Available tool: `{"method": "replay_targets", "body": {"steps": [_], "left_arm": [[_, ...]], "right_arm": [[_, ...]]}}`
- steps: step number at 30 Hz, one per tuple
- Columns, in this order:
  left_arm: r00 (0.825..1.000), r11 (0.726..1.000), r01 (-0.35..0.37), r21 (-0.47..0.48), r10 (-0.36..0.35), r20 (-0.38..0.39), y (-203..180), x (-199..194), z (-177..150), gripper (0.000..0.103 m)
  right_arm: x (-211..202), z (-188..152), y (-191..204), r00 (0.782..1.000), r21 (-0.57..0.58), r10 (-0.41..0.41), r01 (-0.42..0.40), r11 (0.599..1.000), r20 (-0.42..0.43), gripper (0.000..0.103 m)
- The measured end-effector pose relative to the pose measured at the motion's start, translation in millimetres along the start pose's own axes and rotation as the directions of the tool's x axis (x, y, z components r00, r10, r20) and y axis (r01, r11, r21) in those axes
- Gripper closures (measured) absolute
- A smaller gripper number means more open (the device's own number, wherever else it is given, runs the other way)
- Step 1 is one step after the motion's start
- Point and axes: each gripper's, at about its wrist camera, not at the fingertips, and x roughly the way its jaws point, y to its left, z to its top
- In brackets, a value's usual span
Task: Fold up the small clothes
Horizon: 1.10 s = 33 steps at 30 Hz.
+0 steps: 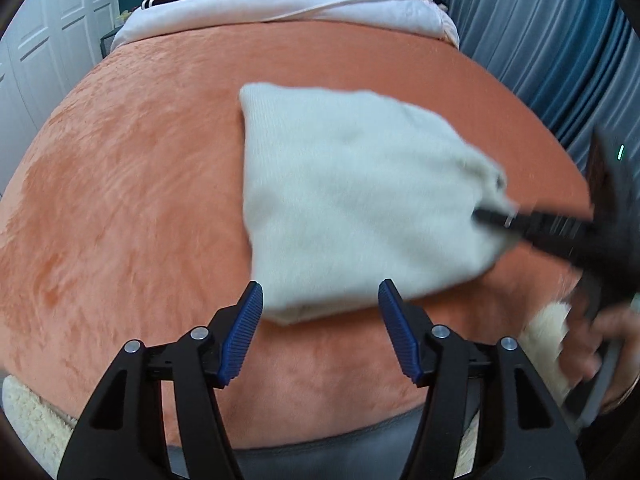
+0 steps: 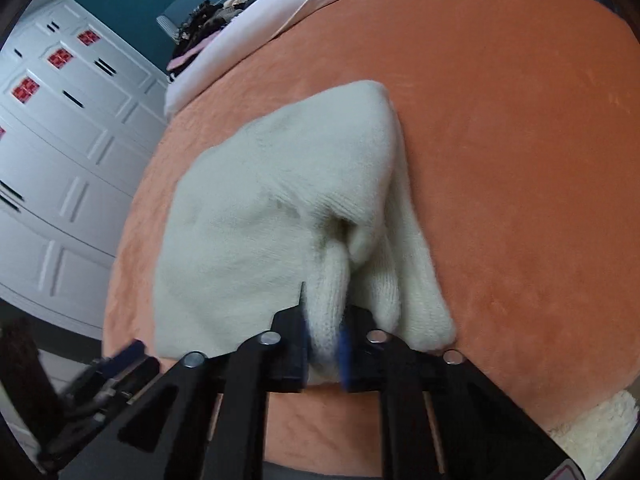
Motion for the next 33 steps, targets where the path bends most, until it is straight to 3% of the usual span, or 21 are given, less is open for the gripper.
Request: {"method": "replay_targets", "body": {"steps": [3, 5, 7, 8, 9, 11, 12, 16, 19, 21, 23, 26, 28, 30, 33], "left_arm": [[0.999, 0.999, -0.043, -0.001, 0.043, -0.025, 8.5, 4.9, -12.5, 0.045], [0.998, 0.998, -0.046, -0.034, 0.045, -0.035, 13.3, 10.7, -11.1, 0.045], [0.996, 0.996, -0.087, -0.008, 0.087, -0.016, 10.0, 17.7, -6.1, 0.045], [0.989, 0.989, -0.146, 0.036, 0.146, -0.021, 6.6, 25.6, -4.3, 0.047], [0.979, 0.979, -0.199, 0.05, 0.201, -0.035, 7.8, 32.5, -2.9, 0.066], [0.984, 0.984, -0.167, -0.059, 0.163, -0.068, 26.8, 37.9, -0.1, 0.068], [0.985, 0.981, -0.163, -0.106, 0.155, -0.08, 33.3, 39.7, 1.0, 0.068], [0.965, 0.968, -0.247, -0.043, 0.242, -0.099, 25.0, 55.6, -6.6, 0.068], [0.967, 0.969, -0.241, -0.057, 0.235, -0.098, 25.9, 52.1, -7.4, 0.068], [0.973, 0.974, -0.222, -0.039, 0.219, -0.074, 21.3, 43.1, -6.9, 0.067], [0.975, 0.976, -0.216, -0.028, 0.214, -0.051, 16.7, 30.9, -8.7, 0.067], [0.985, 0.984, -0.174, -0.041, 0.173, -0.019, 12.0, 10.3, -8.2, 0.067], [0.987, 0.986, -0.16, -0.039, 0.16, 0.018, 5.6, -2.1, -5.0, 0.067], [0.986, 0.987, -0.158, -0.02, 0.159, 0.051, -2.9, -7.5, 3.0, 0.065], [0.985, 0.987, -0.157, -0.021, 0.158, 0.068, -8.7, -4.7, 15.9, 0.064]], "right_arm": [[-31.6, 12.7, 2.5, 0.993, -0.027, 0.045, -0.042, 0.999, 0.105, 0.093], [-30.0, 17.4, 0.1, 0.994, -0.027, 0.047, -0.045, 0.999, 0.098, 0.093], [-17.8, 17.5, -5.3, 0.998, -0.022, 0.012, -0.011, 1.0, 0.066, 0.093], [-18.5, 16.0, -6.0, 0.998, -0.018, 0.011, -0.01, 1.0, 0.067, 0.093], [-21.8, 16.2, -7.7, 0.997, -0.009, 0.023, -0.022, 1.0, 0.077, 0.093], [-31.0, 17.2, -11.1, 0.993, 0.006, 0.027, -0.028, 1.0, 0.111, 0.093], [-30.4, 17.5, -12.9, 0.994, 0.007, 0.028, -0.029, 1.0, 0.11, 0.093], [13.5, 0.8, -27.1, 0.995, -0.018, -0.096, 0.096, 0.995, 0.004, 0.095], [14.6, -5.5, -45.0, 1.0, 0.091, -0.005, 0.003, 0.996, 0.018, 0.094], [4.7, -2.9, -40.7, 1.0, 0.104, 0.003, -0.006, 0.995, 0.025, 0.091], [-13.0, -1.0, -27.9, 0.998, 0.073, -0.042, 0.038, 0.997, 0.053, 0.079], [-41.3, 2.2, -2.8, 0.98, 0.003, -0.131, 0.132, 0.991, 0.147, 0.079], [-48.7, 11.2, 13.4, 0.978, -0.047, -0.12, 0.13, 0.99, 0.171, 0.079], [-41.4, 22.8, 25.3, 0.979, -0.104, -0.122, 0.141, 0.985, 0.166, 0.079], [7.6, 30.0, 21.1, 0.972, -0.151, -0.226, 0.234, 0.96, 0.072, 0.087]]}}
